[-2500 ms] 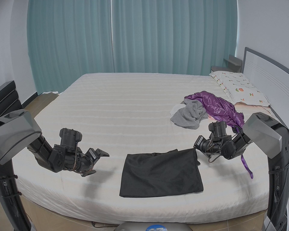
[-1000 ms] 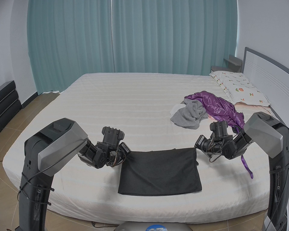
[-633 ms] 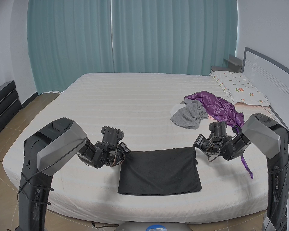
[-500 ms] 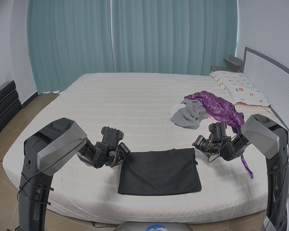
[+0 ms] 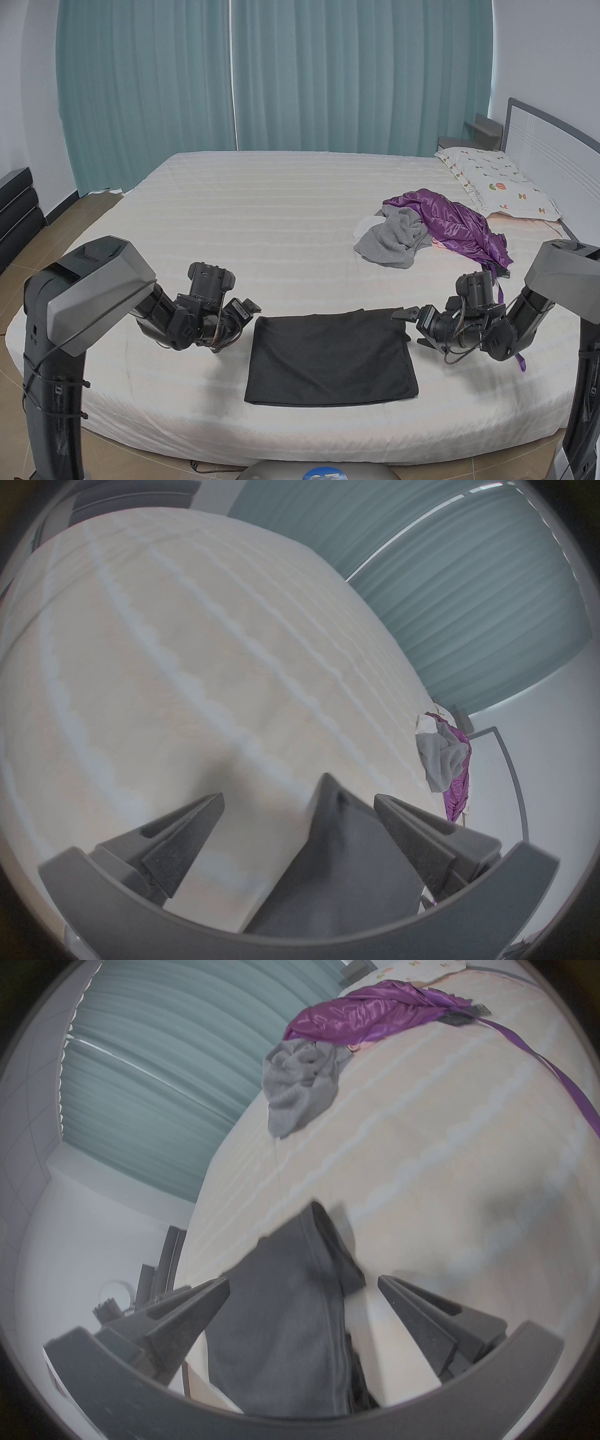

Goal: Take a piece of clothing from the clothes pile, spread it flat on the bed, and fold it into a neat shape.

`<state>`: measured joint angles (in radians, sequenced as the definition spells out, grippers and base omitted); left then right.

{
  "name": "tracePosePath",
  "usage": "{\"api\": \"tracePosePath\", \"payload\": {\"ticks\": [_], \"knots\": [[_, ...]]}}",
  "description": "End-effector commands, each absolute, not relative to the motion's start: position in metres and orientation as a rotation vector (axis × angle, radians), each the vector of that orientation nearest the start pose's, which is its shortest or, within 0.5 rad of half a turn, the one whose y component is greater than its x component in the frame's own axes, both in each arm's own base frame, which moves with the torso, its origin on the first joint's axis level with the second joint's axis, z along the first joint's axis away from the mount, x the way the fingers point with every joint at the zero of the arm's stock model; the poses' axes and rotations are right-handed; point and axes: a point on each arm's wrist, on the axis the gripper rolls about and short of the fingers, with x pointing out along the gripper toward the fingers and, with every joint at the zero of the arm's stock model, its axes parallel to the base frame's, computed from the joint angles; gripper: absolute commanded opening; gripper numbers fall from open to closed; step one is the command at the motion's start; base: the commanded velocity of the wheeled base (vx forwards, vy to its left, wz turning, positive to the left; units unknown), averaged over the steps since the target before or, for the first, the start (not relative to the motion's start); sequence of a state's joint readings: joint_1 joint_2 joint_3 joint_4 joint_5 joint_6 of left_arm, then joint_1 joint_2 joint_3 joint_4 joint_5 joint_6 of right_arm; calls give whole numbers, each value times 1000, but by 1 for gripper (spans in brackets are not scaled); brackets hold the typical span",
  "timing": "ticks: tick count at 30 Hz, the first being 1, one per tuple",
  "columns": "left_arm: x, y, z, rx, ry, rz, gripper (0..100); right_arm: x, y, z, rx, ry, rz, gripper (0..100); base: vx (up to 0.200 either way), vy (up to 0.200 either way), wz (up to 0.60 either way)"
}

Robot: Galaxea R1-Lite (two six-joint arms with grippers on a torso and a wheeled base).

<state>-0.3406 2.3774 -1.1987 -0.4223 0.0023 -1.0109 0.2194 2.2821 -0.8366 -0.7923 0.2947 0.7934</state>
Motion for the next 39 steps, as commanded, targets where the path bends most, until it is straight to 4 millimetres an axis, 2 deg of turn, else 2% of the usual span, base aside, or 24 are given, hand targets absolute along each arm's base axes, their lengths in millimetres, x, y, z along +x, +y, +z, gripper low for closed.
{"api": "tracePosePath", "payload": {"ticks": [1, 6, 12, 13, 18, 30, 38, 39], "knots": [[360, -117, 27, -912, 897, 108, 100, 307, 90, 19, 731, 868, 300, 100, 0, 0, 0], [343, -111, 14, -980, 848, 95, 100, 286, 90, 4, 675, 925, 312, 100, 0, 0, 0], [340, -109, 14, -990, 816, 86, 100, 274, 91, -10, 614, 977, 320, 100, 0, 0, 0], [340, -109, 12, -989, 819, 90, 100, 273, 91, -13, 589, 983, 328, 0, 0, 0, 0], [340, -108, 12, -988, 819, 90, 100, 266, 86, -20, 532, 1007, 331, 0, 0, 0, 0], [338, -109, 11, -984, 822, 90, 100, 258, 75, -13, 513, 989, 324, 0, 0, 0, 0], [338, -109, 12, -982, 819, 86, 100, 257, 75, -17, 514, 1004, 320, 0, 0, 0, 0], [338, -111, 11, -979, 824, 84, 100, 257, 75, -18, 515, 1006, 318, 100, 0, 0, 0]]}}
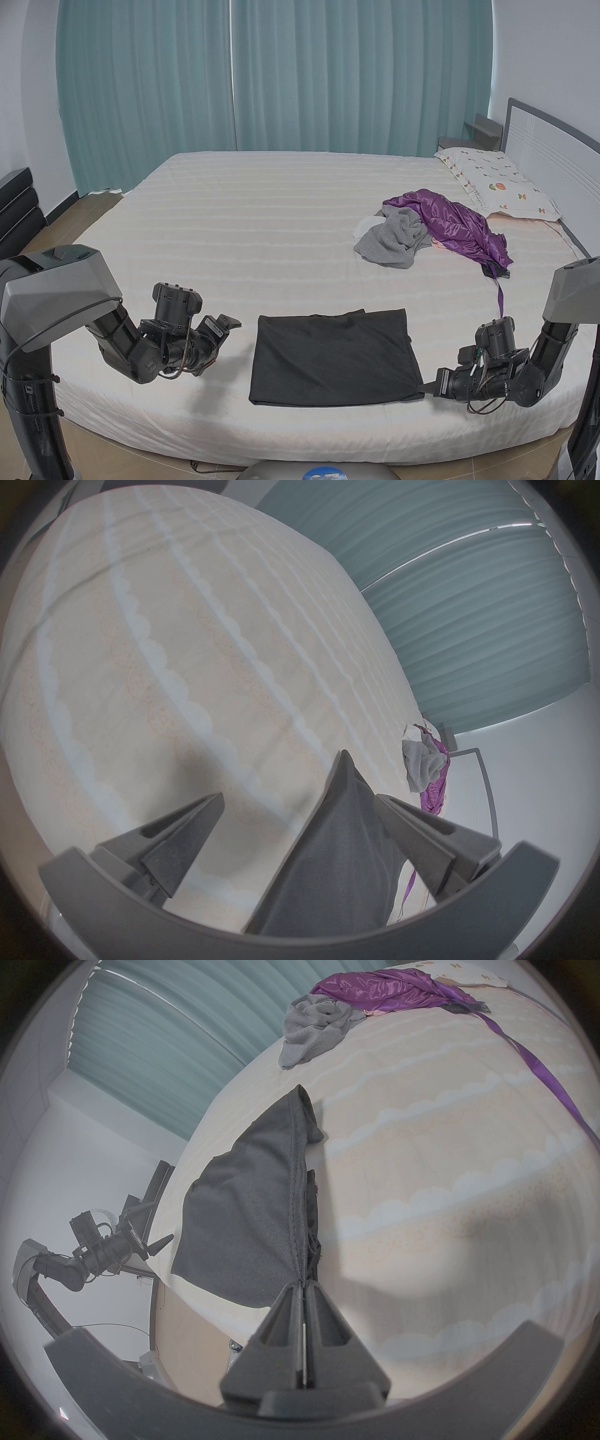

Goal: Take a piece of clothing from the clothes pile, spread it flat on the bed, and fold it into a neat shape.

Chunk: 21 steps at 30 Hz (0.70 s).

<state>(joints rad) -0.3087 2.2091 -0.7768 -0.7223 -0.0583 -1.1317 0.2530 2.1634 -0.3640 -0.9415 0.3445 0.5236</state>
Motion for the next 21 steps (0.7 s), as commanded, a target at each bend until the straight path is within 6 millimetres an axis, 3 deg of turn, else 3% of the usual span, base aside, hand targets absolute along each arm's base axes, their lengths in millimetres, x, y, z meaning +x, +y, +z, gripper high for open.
{"api": "tracePosePath", "payload": {"ticks": [1, 7, 14, 21], "knots": [[337, -112, 12, -975, 825, 78, 100, 258, 74, -17, 519, 1001, 316, 100, 0, 0, 0], [339, -121, 13, -893, 819, 12, 100, 264, 66, -8, 581, 934, 290, 100, 0, 0, 0], [348, -145, -10, -690, 849, -106, 100, 275, 52, -6, 727, 849, 223, 100, 0, 0, 0], [358, -162, -11, -661, 828, -164, 100, 277, 47, -5, 784, 846, 239, 100, 0, 0, 0]]}}
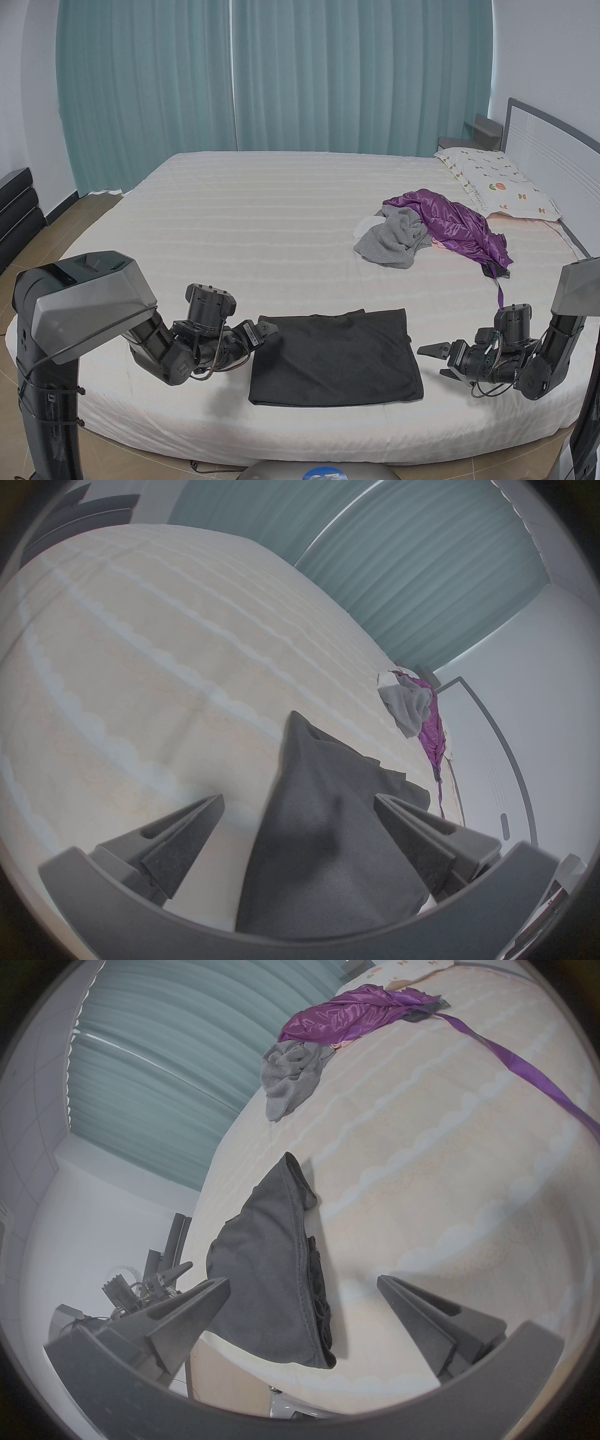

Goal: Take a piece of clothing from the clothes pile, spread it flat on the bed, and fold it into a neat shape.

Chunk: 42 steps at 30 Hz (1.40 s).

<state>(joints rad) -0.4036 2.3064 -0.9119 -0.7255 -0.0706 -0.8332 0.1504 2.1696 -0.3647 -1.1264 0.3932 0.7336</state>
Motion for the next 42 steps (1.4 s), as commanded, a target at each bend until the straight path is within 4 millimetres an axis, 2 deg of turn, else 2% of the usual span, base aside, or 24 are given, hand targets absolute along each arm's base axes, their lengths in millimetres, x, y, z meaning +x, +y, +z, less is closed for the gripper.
{"api": "tracePosePath", "payload": {"ticks": [1, 13, 14, 24, 29, 42], "knots": [[360, -168, -14, -657, 830, -174, 100, 278, 45, -5, 787, 845, 238, 100, 0, 0, 0], [360, -175, -21, -608, 841, -201, 100, 277, 46, -5, 789, 849, 242, 100, 0, 0, 0], [360, -175, -21, -609, 843, -199, 0, 277, 46, -5, 788, 848, 241, 100, 0, 0, 0], [354, -171, -19, -648, 848, -162, 0, 279, 45, -8, 793, 856, 244, 100, 0, 0, 0], [356, -170, -16, -699, 840, -144, 0, 284, 37, -6, 854, 849, 236, 100, 0, 0, 0], [355, -170, -15, -698, 841, -146, 0, 290, 40, -17, 903, 839, 227, 100, 0, 0, 0]]}}
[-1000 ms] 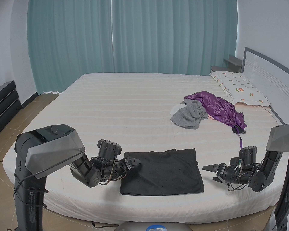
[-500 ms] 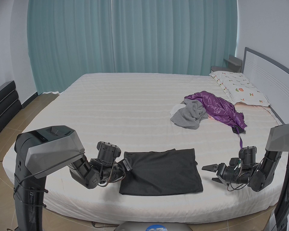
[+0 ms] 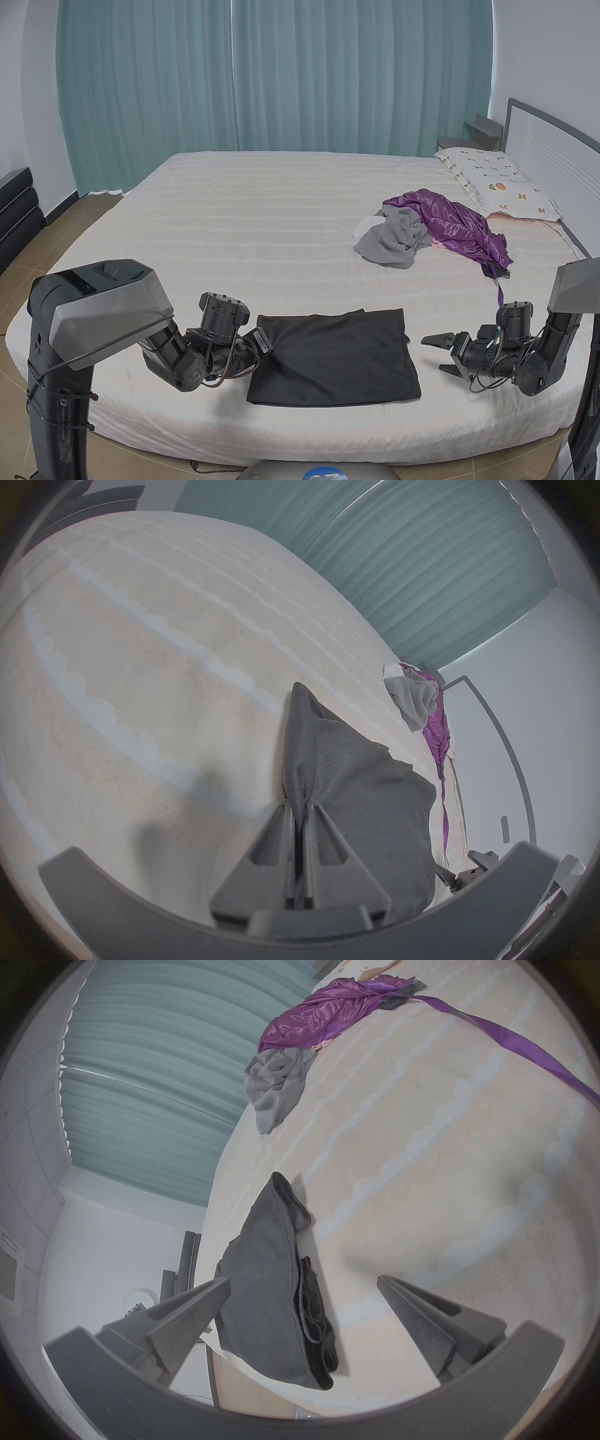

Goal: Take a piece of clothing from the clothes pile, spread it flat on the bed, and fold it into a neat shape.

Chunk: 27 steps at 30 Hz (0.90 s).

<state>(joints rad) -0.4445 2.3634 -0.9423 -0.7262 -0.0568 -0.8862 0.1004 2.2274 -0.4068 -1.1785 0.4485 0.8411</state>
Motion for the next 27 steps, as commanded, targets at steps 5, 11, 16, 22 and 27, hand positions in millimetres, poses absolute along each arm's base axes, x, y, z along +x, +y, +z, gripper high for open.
{"api": "tracePosePath", "payload": {"ticks": [5, 11, 16, 22, 27], "knots": [[355, -167, -13, -706, 839, -135, 0, 290, 40, -18, 901, 829, 231, 100, 0, 80, 0], [354, -162, -11, -732, 840, -112, 0, 290, 41, -18, 901, 830, 234, 100, 0, 200, 0], [351, -157, -10, -733, 844, -102, 0, 289, 41, -18, 901, 831, 233, 100, 0, 200, 0], [353, -149, -6, -743, 832, -86, 0, 289, 40, -18, 901, 833, 232, 100, 0, 200, 0], [351, -144, -7, -744, 838, -71, 0, 289, 40, -18, 901, 831, 233, 100, 0, 200, 0]]}}
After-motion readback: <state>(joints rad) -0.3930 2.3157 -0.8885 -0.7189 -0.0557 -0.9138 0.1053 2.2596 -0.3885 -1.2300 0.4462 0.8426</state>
